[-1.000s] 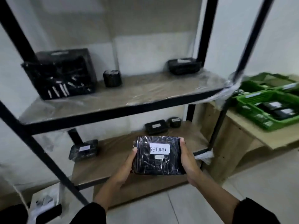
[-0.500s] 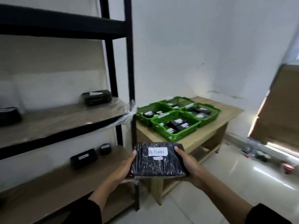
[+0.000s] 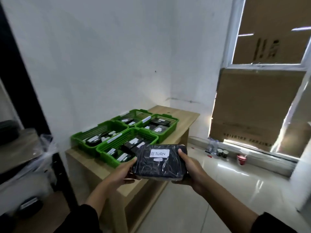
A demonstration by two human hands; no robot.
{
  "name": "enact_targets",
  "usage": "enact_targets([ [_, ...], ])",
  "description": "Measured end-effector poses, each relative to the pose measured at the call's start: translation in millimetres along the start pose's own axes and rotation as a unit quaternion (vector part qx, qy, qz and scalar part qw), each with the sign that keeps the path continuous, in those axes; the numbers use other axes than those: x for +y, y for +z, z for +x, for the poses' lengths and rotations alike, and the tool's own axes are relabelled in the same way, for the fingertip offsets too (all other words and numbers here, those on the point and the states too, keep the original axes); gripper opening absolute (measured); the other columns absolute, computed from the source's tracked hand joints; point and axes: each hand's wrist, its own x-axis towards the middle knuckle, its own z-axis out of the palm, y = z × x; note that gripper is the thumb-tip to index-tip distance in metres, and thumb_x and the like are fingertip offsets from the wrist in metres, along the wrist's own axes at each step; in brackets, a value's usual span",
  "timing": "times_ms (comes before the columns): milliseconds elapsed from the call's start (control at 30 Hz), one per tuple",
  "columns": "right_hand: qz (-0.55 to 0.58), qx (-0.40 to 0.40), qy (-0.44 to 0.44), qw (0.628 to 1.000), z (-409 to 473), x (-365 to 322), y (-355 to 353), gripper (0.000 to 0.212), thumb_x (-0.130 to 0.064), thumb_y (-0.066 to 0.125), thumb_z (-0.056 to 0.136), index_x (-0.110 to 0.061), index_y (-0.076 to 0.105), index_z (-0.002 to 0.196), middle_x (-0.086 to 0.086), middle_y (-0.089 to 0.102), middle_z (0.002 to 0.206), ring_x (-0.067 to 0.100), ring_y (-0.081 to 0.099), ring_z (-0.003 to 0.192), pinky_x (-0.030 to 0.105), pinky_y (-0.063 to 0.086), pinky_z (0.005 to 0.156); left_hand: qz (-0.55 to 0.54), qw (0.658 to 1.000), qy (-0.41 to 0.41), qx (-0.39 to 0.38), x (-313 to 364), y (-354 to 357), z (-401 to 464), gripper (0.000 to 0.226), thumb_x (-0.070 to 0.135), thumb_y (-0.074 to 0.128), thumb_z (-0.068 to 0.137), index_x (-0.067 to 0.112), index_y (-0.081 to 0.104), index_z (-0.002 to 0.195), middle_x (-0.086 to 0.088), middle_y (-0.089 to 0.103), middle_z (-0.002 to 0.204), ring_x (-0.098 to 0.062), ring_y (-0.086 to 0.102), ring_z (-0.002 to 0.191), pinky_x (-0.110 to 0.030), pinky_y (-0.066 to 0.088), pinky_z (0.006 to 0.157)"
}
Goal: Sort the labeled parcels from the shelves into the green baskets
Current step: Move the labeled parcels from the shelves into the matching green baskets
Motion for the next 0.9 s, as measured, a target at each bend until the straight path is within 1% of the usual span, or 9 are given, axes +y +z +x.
enact_targets([
  [67,-0.010,0.003,-0.016,1.000,38,-22,-2,0.047,-0.051,0.058,0.087,-0.014,0.060,0.115,0.009,0.072,0.103,0.028,0.070,0.086,0.045,0.059,0.070,0.006,1.000,0.014,0.000,17,3,39,0.032,0.038,0.043,0.096,0.013,0.063,0.094,-0.007,0.069,0.078,-0.016,0.065,0.069,-0.029,0.046,0.071],
  [167,-0.004,0.005,-0.031,0.999,104,-55,-3,0.048,-0.050,0.058,0.087,-0.014,0.059,0.119,0.008,0.072,0.104,0.028,0.070,0.089,0.045,0.059,0.071,-0.006,1.000,0.029,0.008,47,-1,109,0.030,0.036,0.045,0.096,0.011,0.062,0.092,-0.010,0.064,0.085,-0.022,0.060,0.077,-0.031,0.046,0.074],
  [267,-0.005,-0.007,-0.035,0.999,159,-82,-1,0.044,-0.048,0.057,0.088,-0.011,0.063,0.112,0.010,0.073,0.101,0.029,0.070,0.088,0.046,0.059,0.072,-0.029,0.999,0.031,0.016,74,-7,170,0.027,0.035,0.047,0.095,0.012,0.061,0.091,-0.010,0.061,0.084,-0.023,0.057,0.076,-0.031,0.045,0.072],
  [367,0.002,0.003,-0.031,1.000,211,-97,-2,0.042,-0.048,0.059,0.087,-0.012,0.065,0.107,0.012,0.073,0.100,0.032,0.070,0.087,0.048,0.059,0.073,0.006,0.999,0.034,0.009,95,-12,224,0.029,0.036,0.046,0.096,0.012,0.062,0.094,-0.008,0.064,0.087,-0.021,0.059,0.079,-0.028,0.046,0.070],
  [500,0.031,-0.010,-0.006,0.999,277,-104,-4,0.031,-0.042,0.061,0.087,-0.015,0.069,0.101,0.011,0.073,0.098,0.030,0.069,0.090,0.050,0.056,0.082,0.008,1.000,0.022,0.012,106,-15,288,0.029,0.035,0.046,0.096,0.015,0.060,0.081,-0.004,0.064,0.075,-0.019,0.058,0.072,-0.029,0.047,0.068],
  [600,0.032,-0.027,0.015,0.999,330,-112,-4,0.025,-0.038,0.062,0.086,-0.018,0.066,0.099,0.015,0.068,0.101,0.034,0.066,0.096,0.050,0.056,0.083,-0.001,1.000,-0.002,0.026,104,-20,336,0.030,0.038,0.046,0.095,0.014,0.062,0.086,-0.006,0.065,0.081,-0.021,0.058,0.076,-0.030,0.046,0.070],
  [700,0.021,-0.049,0.039,0.998,392,-121,-1,0.024,-0.038,0.063,0.084,-0.017,0.065,0.097,0.014,0.066,0.096,0.032,0.066,0.086,0.048,0.056,0.080,-0.044,0.997,-0.026,0.056,103,-25,387,0.029,0.038,0.048,0.094,0.016,0.065,0.087,-0.007,0.066,0.088,-0.023,0.060,0.083,-0.032,0.047,0.074],
  [767,-0.004,-0.072,0.053,0.996,434,-130,4,0.026,-0.039,0.064,0.083,-0.016,0.064,0.096,0.012,0.066,0.093,0.029,0.066,0.081,0.042,0.057,0.073,-0.074,0.993,-0.039,0.078,104,-30,421,0.029,0.038,0.049,0.094,0.015,0.066,0.091,-0.008,0.067,0.092,-0.023,0.061,0.088,-0.033,0.049,0.079],
  [900,-0.055,-0.115,0.078,0.989,518,-160,12,0.029,-0.042,0.065,0.080,-0.017,0.065,0.095,0.012,0.068,0.093,0.025,0.064,0.079,0.031,0.051,0.065,-0.076,0.987,-0.047,0.136,118,-38,487,0.032,0.041,0.049,0.093,0.014,0.066,0.099,-0.007,0.067,0.094,-0.021,0.062,0.083,-0.028,0.049,0.069],
])
